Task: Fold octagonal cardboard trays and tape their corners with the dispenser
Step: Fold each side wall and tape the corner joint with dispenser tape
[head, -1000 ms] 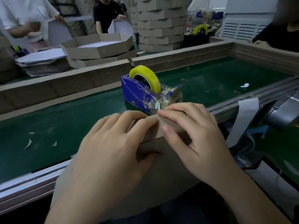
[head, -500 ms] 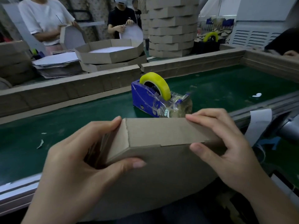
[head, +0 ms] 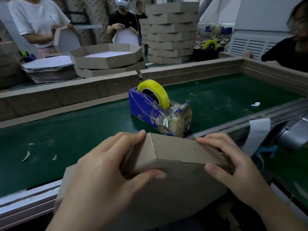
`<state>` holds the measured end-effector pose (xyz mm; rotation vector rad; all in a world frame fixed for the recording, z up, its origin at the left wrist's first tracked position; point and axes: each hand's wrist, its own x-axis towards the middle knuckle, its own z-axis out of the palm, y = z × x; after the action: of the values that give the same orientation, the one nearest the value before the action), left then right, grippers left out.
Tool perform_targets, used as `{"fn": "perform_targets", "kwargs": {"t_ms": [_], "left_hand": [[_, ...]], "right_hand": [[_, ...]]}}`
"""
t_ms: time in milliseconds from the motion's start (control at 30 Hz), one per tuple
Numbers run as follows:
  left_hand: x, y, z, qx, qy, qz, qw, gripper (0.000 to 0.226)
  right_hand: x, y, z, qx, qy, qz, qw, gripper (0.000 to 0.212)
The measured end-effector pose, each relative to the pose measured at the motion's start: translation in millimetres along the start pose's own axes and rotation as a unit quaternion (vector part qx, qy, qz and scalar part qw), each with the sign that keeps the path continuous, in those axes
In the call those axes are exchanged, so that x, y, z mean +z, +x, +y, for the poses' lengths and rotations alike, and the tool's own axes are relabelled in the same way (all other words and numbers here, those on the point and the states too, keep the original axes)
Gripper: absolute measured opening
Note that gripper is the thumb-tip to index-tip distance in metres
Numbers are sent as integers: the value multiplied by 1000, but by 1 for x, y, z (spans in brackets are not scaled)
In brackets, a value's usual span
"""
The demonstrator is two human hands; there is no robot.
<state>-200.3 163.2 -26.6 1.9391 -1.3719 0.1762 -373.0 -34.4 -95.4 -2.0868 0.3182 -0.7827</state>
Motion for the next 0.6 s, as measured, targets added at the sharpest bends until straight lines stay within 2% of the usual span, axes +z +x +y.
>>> {"fn": "perform_targets", "kwargs": {"t_ms": [100, 167, 233, 267, 333, 400, 433, 600], "left_hand": [[0, 1, -2, 0, 4, 7, 1000, 72], [0, 1, -2, 1, 7, 7, 1000, 73], [1, 0, -2, 2, 8, 8, 1000, 74], [0, 0, -2, 0, 6, 6, 1000, 74], [0, -1, -3, 0, 5, 5, 1000, 74], [-1, -3, -3, -2, 6, 7, 1000, 74], [-1, -3, -4, -3, 6, 9, 1000, 74], [-3, -3, -6, -9, 8, 8, 1000, 74]], "right_hand": [[-9, 20, -3, 2, 45, 5, 999, 36], [-13, 50, -5, 15, 42, 61, 997, 27], [-16, 87, -5, 54, -6, 100, 993, 16], [-16, 105, -5, 81, -32, 87, 992, 16], [-15, 134, -4, 151, -42, 11, 988, 18], [-11, 148, -3, 214, -51, -64, 973, 23], [-10, 150, -4, 237, -52, -77, 967, 23], [-14, 157, -13, 295, 138, -24, 945, 22]]}}
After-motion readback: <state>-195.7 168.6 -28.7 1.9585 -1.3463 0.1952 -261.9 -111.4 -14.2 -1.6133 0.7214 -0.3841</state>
